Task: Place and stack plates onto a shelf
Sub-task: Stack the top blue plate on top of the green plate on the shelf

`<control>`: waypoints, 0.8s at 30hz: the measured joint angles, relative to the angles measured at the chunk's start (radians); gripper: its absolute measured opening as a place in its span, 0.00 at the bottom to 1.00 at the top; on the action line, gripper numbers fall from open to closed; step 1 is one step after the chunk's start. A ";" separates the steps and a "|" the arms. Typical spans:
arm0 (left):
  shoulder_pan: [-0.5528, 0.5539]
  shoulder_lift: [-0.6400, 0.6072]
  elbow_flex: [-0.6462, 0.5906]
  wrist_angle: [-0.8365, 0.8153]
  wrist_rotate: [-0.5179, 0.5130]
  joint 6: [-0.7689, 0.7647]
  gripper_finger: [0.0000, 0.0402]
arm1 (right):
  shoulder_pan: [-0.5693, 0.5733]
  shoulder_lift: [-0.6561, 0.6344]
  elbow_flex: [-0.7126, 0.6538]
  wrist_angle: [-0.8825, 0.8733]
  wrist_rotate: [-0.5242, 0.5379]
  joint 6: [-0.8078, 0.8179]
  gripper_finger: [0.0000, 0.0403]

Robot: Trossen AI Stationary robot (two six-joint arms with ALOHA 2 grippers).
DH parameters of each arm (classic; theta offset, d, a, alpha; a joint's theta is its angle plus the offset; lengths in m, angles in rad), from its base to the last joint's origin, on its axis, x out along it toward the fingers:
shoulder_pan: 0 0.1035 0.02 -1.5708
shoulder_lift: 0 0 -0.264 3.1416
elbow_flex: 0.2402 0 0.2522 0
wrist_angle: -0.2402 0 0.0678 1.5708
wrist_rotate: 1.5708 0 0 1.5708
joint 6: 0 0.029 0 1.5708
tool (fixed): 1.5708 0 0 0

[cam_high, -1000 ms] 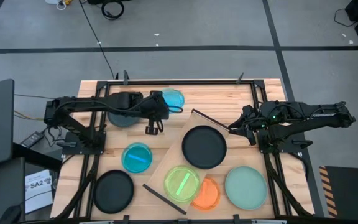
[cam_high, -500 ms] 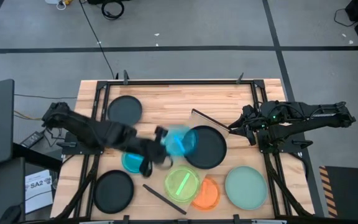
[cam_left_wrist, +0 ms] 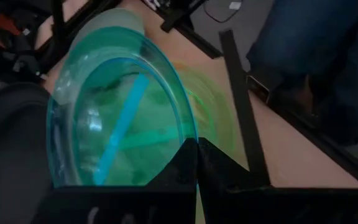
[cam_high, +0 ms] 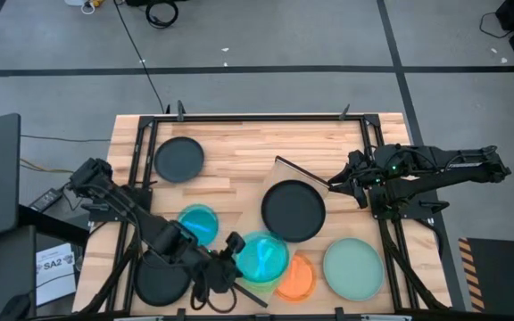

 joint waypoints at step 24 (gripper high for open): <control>-0.004 0.027 0.000 -0.013 -0.008 -0.058 0.07 | 0.000 0.000 0.000 0.001 0.000 0.008 0.36</control>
